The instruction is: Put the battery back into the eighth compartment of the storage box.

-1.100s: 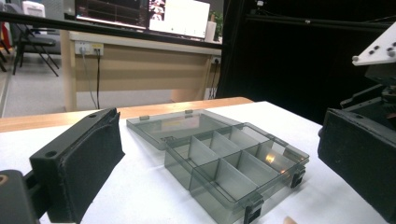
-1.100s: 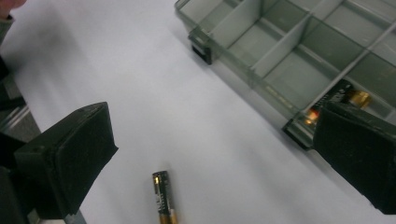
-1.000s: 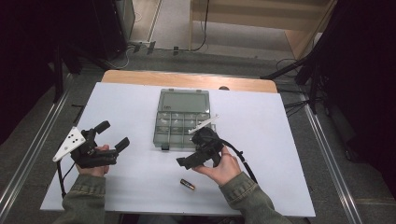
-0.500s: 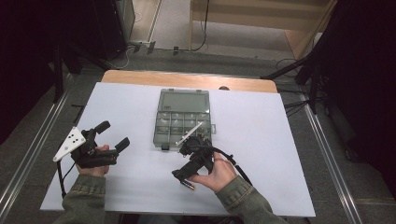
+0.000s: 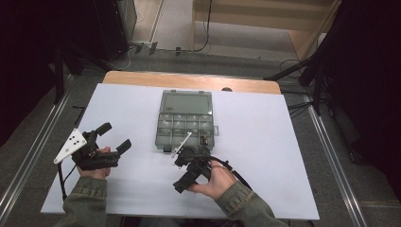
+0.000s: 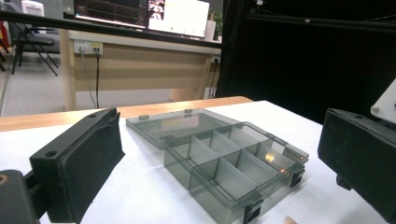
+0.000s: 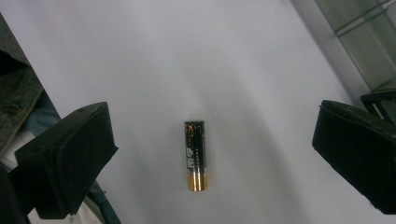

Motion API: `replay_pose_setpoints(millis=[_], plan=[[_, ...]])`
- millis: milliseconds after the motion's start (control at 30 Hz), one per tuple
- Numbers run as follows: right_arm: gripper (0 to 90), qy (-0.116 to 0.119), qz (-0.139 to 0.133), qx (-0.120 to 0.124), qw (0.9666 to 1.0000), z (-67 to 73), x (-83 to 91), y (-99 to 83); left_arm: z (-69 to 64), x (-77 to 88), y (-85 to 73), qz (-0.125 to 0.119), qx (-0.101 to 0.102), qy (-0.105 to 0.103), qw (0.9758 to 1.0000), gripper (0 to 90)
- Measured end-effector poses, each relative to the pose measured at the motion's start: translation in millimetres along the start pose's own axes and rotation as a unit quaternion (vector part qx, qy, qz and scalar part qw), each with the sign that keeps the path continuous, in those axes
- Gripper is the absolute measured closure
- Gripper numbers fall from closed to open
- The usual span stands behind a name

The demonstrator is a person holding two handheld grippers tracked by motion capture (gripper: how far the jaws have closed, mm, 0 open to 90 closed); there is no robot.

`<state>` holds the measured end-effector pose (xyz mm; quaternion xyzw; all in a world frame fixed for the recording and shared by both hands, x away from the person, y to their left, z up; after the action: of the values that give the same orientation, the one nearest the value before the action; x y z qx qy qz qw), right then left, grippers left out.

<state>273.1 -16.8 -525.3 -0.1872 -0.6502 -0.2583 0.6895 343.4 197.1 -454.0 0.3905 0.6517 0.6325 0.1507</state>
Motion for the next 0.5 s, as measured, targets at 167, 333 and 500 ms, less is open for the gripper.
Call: replay_pose_setpoints(millis=[167,333,500], plan=[[0.0,-0.012,0.025,0.009,0.9996,3.7,-8.3,-2.7,0.1,0.3,0.1,0.0,0.0,0.0,1.0,0.0],[0.0,-0.02,0.045,0.011,0.9987,6.7,-14.4,-5.4,0.5,0.8,0.1,0.0,0.0,0.001,1.0,0.0],[0.0,-0.042,0.067,0.015,0.9967,9.5,-24.2,-8.9,0.4,0.6,0.1,0.0,0.0,0.001,1.0,0.0]])
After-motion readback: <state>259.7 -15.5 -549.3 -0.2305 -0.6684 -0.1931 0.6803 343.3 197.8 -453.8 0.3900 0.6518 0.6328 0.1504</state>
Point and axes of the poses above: each handheld gripper's, and its own axes: x roughly backward along the jaws, y roughly out of its top, z roughly to its left, the point moved 9 cm from there along -x, roughly forward along the jaws, and after that the axes turned 13 degrees about z, right-handed, at the moved point
